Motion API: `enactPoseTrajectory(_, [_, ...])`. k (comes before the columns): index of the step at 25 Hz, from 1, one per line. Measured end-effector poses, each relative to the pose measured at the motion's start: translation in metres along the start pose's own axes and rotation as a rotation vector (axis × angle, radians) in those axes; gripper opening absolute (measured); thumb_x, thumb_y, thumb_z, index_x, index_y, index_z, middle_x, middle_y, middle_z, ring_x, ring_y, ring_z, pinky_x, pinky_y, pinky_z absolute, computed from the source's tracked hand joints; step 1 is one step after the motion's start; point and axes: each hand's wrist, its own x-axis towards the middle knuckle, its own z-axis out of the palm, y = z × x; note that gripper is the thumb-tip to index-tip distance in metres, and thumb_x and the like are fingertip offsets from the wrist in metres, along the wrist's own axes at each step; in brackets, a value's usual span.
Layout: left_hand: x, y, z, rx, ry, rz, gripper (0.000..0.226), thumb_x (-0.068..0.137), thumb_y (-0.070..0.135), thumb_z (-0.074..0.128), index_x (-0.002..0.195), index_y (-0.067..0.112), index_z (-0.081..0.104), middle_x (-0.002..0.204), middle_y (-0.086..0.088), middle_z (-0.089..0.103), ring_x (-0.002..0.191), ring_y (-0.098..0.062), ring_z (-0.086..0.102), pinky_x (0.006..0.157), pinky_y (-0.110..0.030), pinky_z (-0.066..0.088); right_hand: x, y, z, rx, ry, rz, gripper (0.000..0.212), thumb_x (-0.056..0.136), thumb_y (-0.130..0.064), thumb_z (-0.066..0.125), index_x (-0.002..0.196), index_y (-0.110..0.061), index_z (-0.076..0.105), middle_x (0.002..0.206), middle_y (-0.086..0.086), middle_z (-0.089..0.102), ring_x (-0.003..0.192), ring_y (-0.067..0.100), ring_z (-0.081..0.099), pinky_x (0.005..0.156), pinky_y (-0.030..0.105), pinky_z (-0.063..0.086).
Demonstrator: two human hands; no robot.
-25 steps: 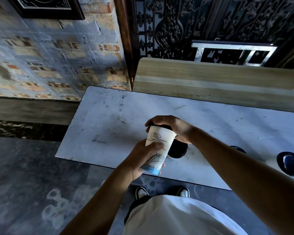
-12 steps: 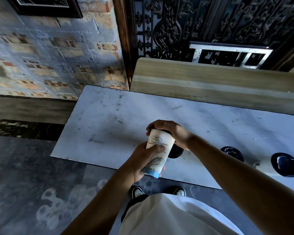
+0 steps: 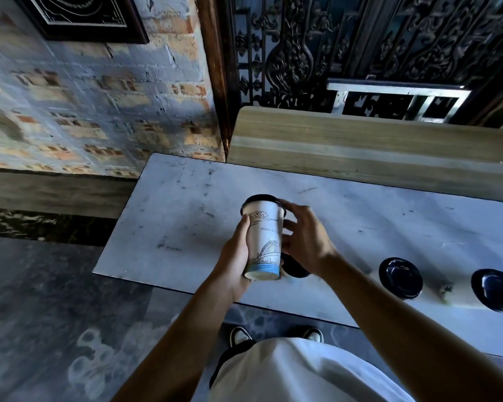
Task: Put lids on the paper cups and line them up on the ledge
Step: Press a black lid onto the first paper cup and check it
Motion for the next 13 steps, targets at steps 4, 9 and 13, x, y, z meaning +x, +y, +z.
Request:
enactPoseTrajectory(4, [-0.002, -0.003, 0.008, -0.017, 0.079, -0.021, 0.056, 0.103, 0.059, 0.044, 0.127, 0.014, 0.067, 0.116, -0.021, 0.075, 0.093, -0.036, 0.072, 0.087, -0.061, 0.056, -0.005, 0.022, 0.001, 0.099, 0.030, 0.085, 0.042, 0.083, -0.047, 0.058, 0.112, -0.023, 0.076, 0.116, 0.029, 0.068, 0.090, 0.036, 0.071, 0.086, 0.051, 0.057])
enactPoseTrajectory(9, [0.000, -0.007, 0.015, 0.004, 0.127, -0.066, 0.053, 0.101, 0.056, 0.048, 0.128, 0.015, 0.067, 0.116, -0.020, 0.074, 0.097, -0.036, 0.069, 0.098, -0.067, 0.049, -0.010, 0.033, -0.008, 0.097, 0.001, 0.125, 0.053, 0.093, -0.050, 0.049, 0.117, -0.011, 0.076, 0.123, 0.029, 0.069, 0.108, 0.038, 0.069, 0.106, 0.056, 0.047])
enactPoseTrajectory(13, [0.002, -0.010, 0.016, 0.001, 0.097, -0.056, 0.052, 0.101, 0.057, 0.048, 0.125, 0.016, 0.069, 0.110, -0.015, 0.078, 0.094, -0.033, 0.072, 0.093, -0.060, 0.054, -0.014, 0.030, -0.011, 0.041, 0.004, 0.106, 0.052, 0.096, -0.051, 0.042, 0.123, -0.017, 0.071, 0.115, 0.025, 0.074, 0.099, 0.035, 0.073, 0.091, 0.050, 0.053])
